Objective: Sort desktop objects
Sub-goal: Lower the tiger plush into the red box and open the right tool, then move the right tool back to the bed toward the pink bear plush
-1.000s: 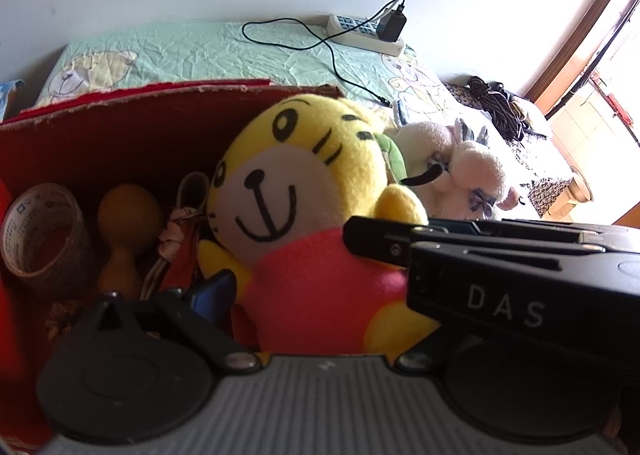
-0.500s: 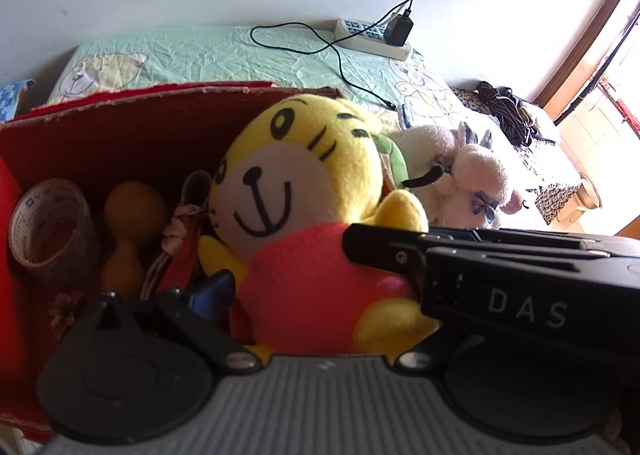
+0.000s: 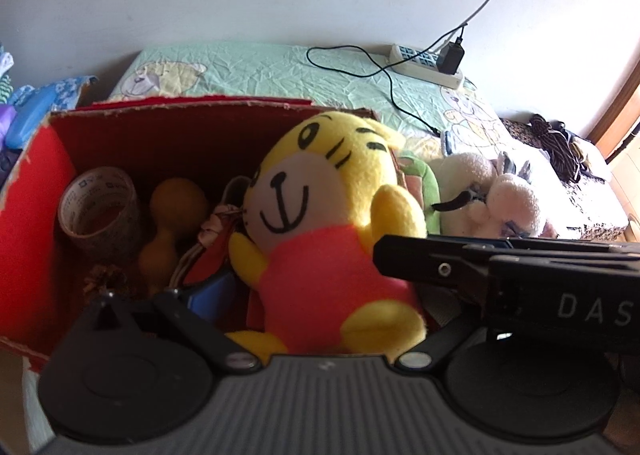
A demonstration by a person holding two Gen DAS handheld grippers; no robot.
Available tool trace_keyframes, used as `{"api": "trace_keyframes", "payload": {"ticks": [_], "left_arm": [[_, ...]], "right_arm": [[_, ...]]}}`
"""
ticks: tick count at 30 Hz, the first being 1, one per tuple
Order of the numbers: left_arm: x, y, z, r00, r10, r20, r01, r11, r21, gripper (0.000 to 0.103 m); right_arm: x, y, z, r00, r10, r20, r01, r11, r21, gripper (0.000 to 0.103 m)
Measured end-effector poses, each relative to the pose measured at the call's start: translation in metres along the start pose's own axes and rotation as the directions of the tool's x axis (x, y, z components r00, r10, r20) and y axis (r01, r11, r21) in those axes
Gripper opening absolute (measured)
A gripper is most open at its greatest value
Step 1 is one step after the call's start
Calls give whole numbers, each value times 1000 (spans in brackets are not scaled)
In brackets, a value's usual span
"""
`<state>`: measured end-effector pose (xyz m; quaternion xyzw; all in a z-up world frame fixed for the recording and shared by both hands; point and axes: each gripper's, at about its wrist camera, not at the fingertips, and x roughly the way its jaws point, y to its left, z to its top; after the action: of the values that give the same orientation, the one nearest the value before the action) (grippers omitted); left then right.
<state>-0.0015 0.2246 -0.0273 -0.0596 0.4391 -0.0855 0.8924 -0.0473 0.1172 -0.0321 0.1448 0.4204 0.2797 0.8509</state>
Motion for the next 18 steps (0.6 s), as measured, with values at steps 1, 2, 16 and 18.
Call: {"api": "trace_keyframes", "payload": {"ticks": [1, 2, 16, 18], "left_arm": [[-4, -3, 0, 1000, 21, 13, -21, 1000, 1, 99], [-8, -5, 0, 999, 46, 27, -46, 999, -1, 99], [-51, -80, 7, 977, 120, 176, -125, 992, 14, 100], [-45, -99, 9, 981, 94, 169, -103, 994, 43, 100]], "right_arm": [[-4, -3, 1, 1000, 20, 3, -20, 1000, -4, 35], [-7, -5, 1, 999, 34, 5, -34, 999, -5, 35], [-82, -97, 2, 981, 159, 114, -165, 985, 47, 35], [-90, -116, 1, 984, 128, 126, -138, 988, 74, 35]]}}
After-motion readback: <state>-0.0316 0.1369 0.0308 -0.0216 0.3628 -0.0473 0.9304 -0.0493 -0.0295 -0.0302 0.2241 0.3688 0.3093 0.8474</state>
